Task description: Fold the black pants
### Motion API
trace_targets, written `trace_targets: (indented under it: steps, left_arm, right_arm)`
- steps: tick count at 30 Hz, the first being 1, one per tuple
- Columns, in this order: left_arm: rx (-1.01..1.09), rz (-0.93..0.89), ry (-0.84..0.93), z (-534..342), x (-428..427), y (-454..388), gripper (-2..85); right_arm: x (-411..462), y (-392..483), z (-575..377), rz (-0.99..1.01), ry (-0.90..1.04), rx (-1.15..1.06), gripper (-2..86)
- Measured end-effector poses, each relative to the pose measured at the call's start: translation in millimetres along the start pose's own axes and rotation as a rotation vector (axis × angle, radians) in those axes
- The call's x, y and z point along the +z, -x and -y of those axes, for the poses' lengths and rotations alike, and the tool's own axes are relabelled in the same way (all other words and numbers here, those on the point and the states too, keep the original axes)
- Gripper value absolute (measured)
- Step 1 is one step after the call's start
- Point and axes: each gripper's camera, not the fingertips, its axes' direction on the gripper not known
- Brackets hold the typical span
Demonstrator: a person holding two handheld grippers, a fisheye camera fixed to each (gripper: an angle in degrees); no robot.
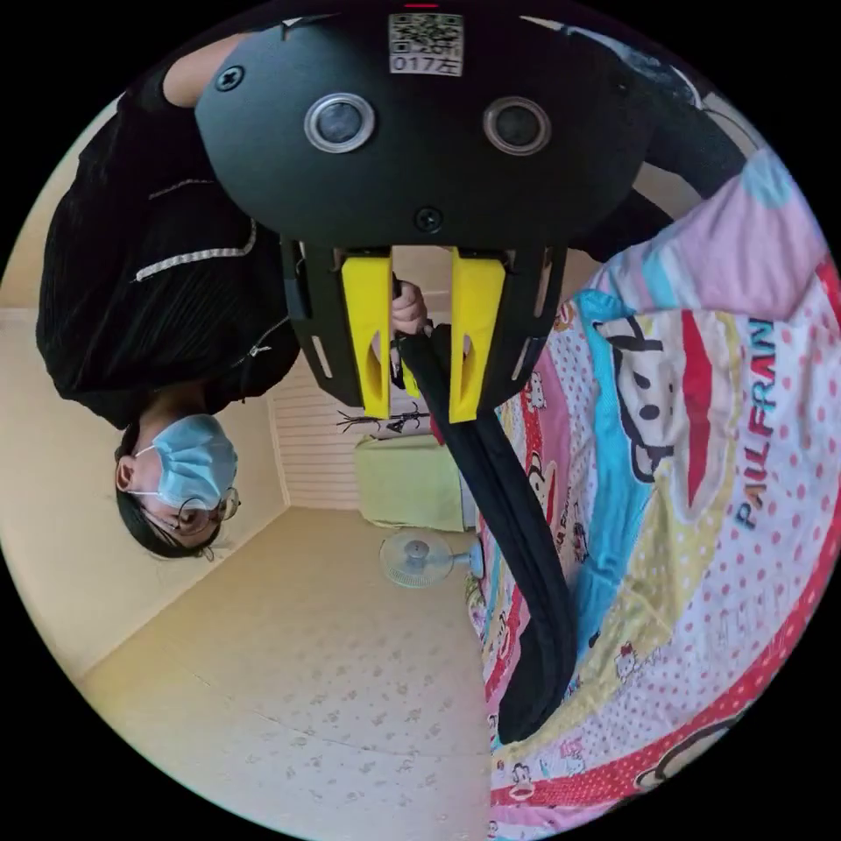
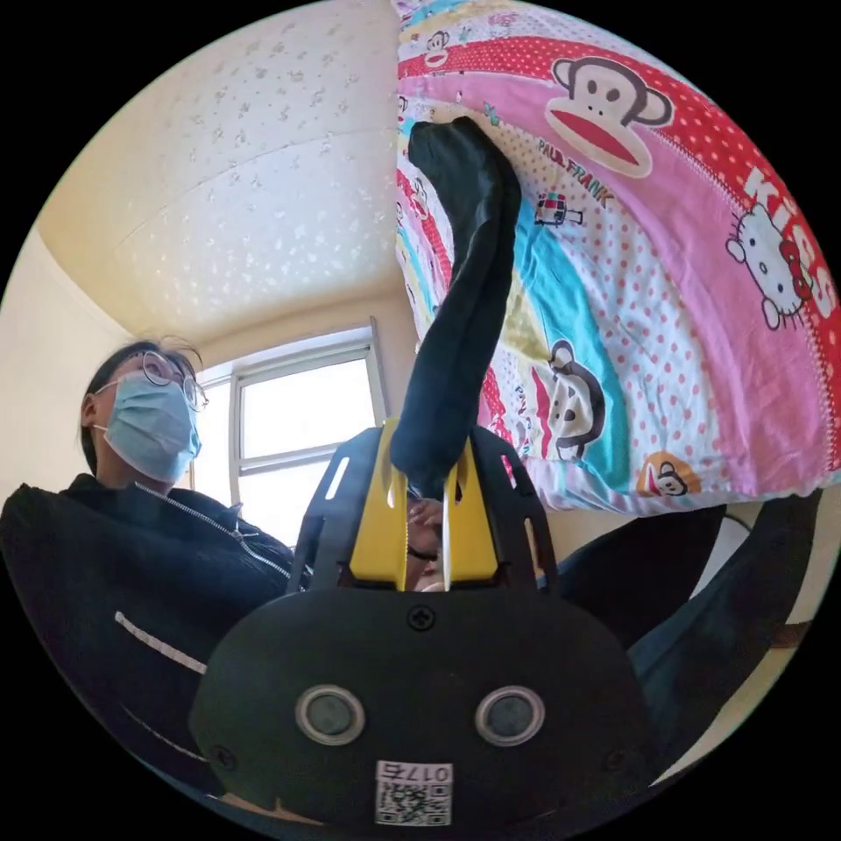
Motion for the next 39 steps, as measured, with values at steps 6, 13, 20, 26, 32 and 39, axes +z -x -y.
trace_targets:
  steps: [6,13,20,26,32,39]
  left_arm:
    - [0.343,0.291,0.116,137.3,42.8,-52.5,6.2]
    - [0.747,0.421,0.417,286.2,262.1,-79.5,-0.8]
    - [0.772,0.493,0.992,216.1,436.9,-9.9,-1.0]
    - [0.762,0.423,1.203,52.2,476.8,-18.7,-1.0]
    - [0.462,0.325,1.006,32.0,444.9,-9.1,-1.0]
    - [0.045,0.076,0.974,108.7,435.8,36.1,-1.0]
  right_arm:
    - [-57.6,45.5,-24.3,-0.054,0.07,-0.008,7.4]
    - [-114.0,103.2,-75.8,0.04,0.056,0.029,7.3]
    - [-177.9,177.8,-97.8,0.224,-0.116,-0.191,7.0]
    - [-187.4,192.1,-59.0,0.321,-0.138,-0.332,6.9]
    - [-132.9,152.0,45.4,0.356,-0.16,-0.189,7.3]
    - [-47.5,103.8,221.6,0.134,-0.211,0.021,7.7]
